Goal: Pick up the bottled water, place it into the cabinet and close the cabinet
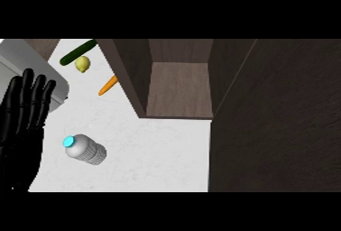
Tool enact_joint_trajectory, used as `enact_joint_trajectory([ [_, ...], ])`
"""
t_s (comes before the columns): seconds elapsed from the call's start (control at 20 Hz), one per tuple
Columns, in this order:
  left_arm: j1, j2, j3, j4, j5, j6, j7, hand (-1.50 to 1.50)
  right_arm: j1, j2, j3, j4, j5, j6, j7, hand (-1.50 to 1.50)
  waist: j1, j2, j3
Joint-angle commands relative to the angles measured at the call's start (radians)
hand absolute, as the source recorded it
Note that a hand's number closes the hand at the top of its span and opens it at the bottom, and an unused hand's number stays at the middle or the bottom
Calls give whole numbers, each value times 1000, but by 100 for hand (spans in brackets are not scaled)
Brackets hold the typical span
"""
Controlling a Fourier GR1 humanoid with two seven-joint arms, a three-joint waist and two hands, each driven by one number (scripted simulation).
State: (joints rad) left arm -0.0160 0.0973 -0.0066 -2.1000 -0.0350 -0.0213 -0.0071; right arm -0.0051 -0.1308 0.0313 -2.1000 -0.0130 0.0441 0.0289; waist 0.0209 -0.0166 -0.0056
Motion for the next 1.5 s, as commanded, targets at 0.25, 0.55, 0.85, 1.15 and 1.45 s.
enact_joint_trajectory([
  [0.25, 141, -95, 98, -151, -201, 310, 128, -150, 177, -1, 5, -91, 27, 2, 29, -150, -22, 10, 7],
  [0.55, 295, -97, -91, -240, -23, 570, 220, -150, 346, 18, 94, -268, -164, 99, 111, -150, -28, 9, 6],
  [0.85, 447, -97, -344, -377, -200, 693, 261, -150, 507, -38, -17, -405, -287, 180, 113, -150, -28, 11, 7],
  [1.15, 522, -97, -506, -393, -300, 766, 218, -150, 573, -4, 12, -431, -241, 189, 82, -150, -23, 11, 7],
  [1.45, 529, -76, -473, -348, -243, 783, 167, -150, 680, 5, 8, -454, -256, 246, 26, -150, -31, 10, 6],
])
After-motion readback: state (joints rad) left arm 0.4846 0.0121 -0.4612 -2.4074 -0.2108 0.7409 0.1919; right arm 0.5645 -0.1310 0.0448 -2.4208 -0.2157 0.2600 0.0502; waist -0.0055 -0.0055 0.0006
